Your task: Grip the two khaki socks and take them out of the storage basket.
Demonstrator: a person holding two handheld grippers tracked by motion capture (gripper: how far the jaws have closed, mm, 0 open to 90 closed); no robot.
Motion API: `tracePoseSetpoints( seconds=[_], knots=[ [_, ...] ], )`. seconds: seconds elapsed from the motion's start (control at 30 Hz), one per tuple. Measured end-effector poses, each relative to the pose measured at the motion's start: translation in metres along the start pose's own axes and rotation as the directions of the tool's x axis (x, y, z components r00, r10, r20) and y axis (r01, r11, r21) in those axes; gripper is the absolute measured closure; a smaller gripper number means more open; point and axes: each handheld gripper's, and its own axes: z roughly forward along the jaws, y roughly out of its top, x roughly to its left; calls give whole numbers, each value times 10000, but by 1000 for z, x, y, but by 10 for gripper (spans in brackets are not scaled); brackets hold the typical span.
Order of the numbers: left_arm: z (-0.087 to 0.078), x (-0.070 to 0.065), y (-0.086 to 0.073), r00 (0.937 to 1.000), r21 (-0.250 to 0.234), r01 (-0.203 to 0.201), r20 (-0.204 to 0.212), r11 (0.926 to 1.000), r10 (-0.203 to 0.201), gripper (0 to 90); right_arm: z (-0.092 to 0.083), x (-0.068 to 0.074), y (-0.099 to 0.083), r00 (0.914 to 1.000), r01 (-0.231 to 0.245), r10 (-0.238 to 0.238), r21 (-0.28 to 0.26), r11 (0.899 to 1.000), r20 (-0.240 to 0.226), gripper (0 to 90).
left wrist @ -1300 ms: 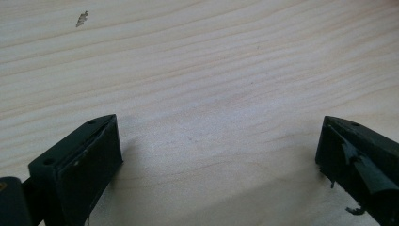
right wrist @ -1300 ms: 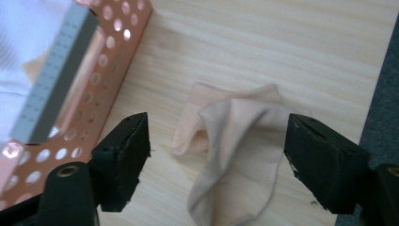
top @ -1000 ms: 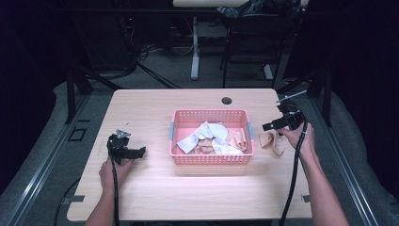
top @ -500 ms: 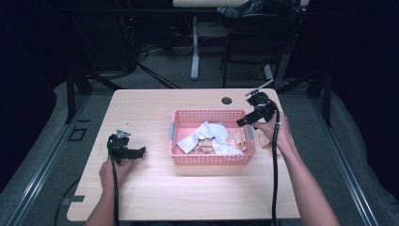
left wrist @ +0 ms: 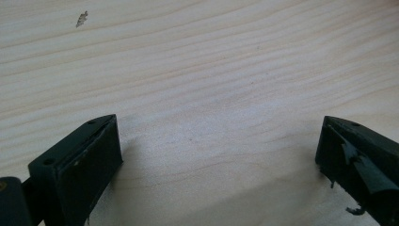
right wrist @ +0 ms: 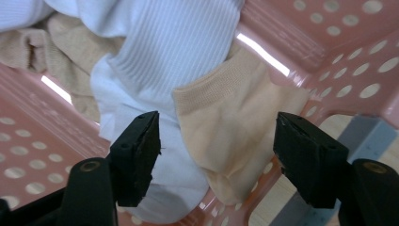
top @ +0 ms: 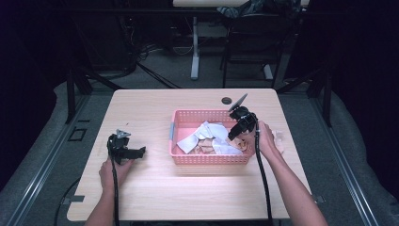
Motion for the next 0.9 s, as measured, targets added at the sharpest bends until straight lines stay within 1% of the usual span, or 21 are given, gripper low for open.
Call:
tracePoseSetpoints(
  seconds=[0.03, 0.07, 0.13, 0.17, 0.2, 0.23, 0.3, 0.33, 0.4, 0.43, 0.47, 0.5, 0.57, 0.6, 0.63, 0.67, 0.77, 0.8, 0.83, 0.87, 0.9],
  knots=[
    [0, 0, 0, 10000, 0, 0, 0, 10000, 0, 4, 0, 0, 0, 10000, 0, 0, 0, 10000, 0, 339],
    [0, 0, 0, 10000, -1, 0, -1, 10000, 0, 4, 5, -1, 0, 10000, -9, 7, 248, 9997, 77, 375],
    [0, 0, 0, 10000, 2, -1, -3, 10000, 1, 4, 6, -1, 0, 9999, 15, -20, 371, 9993, 136, 388],
    [0, 0, 0, 10000, 1, -1, -6, 10000, 1, 4, 9, 0, 0, 9994, 64, -86, 675, 9977, 330, 422],
    [0, 0, 0, 10000, 1, -1, -6, 10000, 1, 5, 9, 0, 0, 9994, 64, -86, 675, 9977, 330, 422],
    [0, 0, 0, 10000, -1, 2, -7, 10000, -2, 5, 10, 0, -1, 9993, -58, 37, 577, 9983, 362, 434],
    [0, 0, 0, 10000, 0, 0, -6, 10000, 0, 4, 12, -2, -1, 9990, -54, 19, 790, 9969, 449, 475],
    [0, 0, 0, 10000, -1, 0, -4, 10000, 0, 4, 14, -3, -2, 9993, -49, 19, 823, 9966, 371, 509],
    [0, 0, 0, 10000, -1, 3, -6, 10000, -3, 4, 16, -1, -2, 9991, -165, 135, 760, 9970, 395, 521],
    [0, 0, 0, 10000, -4, 1, -8, 10000, -1, 4, 18, -2, -1, 9989, -1, -48, 1041, 9946, 467, 534],
    [0, 0, 0, 10000, -1, 21, -1, 10000, -21, 4, 22, -1, -1, 9987, 33, -95, 1224, 9925, 505, 565],
    [0, 0, 0, 10000, -1, 21, -1, 10000, -21, 4, 22, -1, -1, 9987, 33, -95, 1224, 9925, 505, 565],
    [0, 0, 0, 10000, -8, 25, -4, 10000, -25, 4, 26, 1, -1, 9984, -18, -57, 1306, 9914, 568, 622],
    [0, 0, 0, 10000, -4, 24, -1, 10000, -24, 4, 26, 1, 0, 9976, 57, -151, 1360, 9907, 682, 647],
    [0, 0, 0, 10000, -4, 22, -2, 10000, -22, 4, 26, 1, 0, 9976, 57, -151, 1360, 9907, 682, 647],
    [0, 0, 0, 10000, -2, 3, -3, 10000, -3, 4, 26, 1, -1, 9970, -51, -40, 1177, 9930, 769, 703],
    [0, 0, 0, 10000, 1, 3, -1, 10000, -3, 4, 24, 1, 0, 9973, 98, -194, 1346, 9908, 705, 737],
    [0, 0, 0, 10000, -2, 2, -6, 10000, -2, 4, 24, 1, 0, 9973, 98, -194, 1346, 9908, 705, 737],
    [0, 0, 0, 10000, -3, 22, -1, 10000, -22, 4, 24, 2, 0, 9975, 176, -265, 1333, 9909, 655, 773],
    [0, 0, 0, 10000, -3, 22, -1, 10000, -22, 4, 24, 2, 0, 9976, 226, -314, 1381, 9902, 622, 785],
    [0, 0, 0, 10000, -6, 25, 0, 10000, -25, 4, 25, 3, 0, 9979, 159, -237, 1268, 9918, 604, 800]
  ],
)
